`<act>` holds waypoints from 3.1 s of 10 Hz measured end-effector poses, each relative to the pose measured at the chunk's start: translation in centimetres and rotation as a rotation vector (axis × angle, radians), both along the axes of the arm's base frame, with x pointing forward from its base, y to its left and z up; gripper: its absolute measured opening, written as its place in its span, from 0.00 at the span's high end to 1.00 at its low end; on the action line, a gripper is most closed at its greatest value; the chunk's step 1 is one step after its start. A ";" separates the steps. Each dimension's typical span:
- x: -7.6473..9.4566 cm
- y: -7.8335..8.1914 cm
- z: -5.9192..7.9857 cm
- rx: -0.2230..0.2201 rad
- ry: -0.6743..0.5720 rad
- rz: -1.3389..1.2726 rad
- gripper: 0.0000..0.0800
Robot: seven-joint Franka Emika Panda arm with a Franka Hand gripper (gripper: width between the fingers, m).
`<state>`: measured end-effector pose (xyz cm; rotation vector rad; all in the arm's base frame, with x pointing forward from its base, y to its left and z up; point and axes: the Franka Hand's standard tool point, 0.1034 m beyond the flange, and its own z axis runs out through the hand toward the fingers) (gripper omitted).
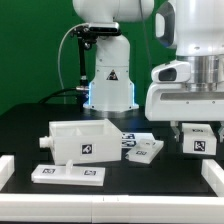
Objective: Assemble cabinet
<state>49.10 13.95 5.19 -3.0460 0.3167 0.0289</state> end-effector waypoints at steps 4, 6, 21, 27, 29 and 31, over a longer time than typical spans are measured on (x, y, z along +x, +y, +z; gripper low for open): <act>-1.3 0.9 -0.6 0.001 -0.027 0.097 0.30; -2.7 1.5 -2.6 -0.003 -0.040 0.150 0.30; -2.4 0.1 -1.3 0.002 0.000 0.211 0.00; -1.5 -2.5 0.3 0.007 0.027 0.315 0.00; -1.6 -2.3 0.0 0.006 0.019 0.316 0.00; -1.6 -2.7 0.1 0.007 0.019 0.314 0.00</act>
Offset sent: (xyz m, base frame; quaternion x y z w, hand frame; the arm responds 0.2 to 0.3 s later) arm -0.0342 0.0158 -0.0080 -0.0071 0.0357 -0.1455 0.9887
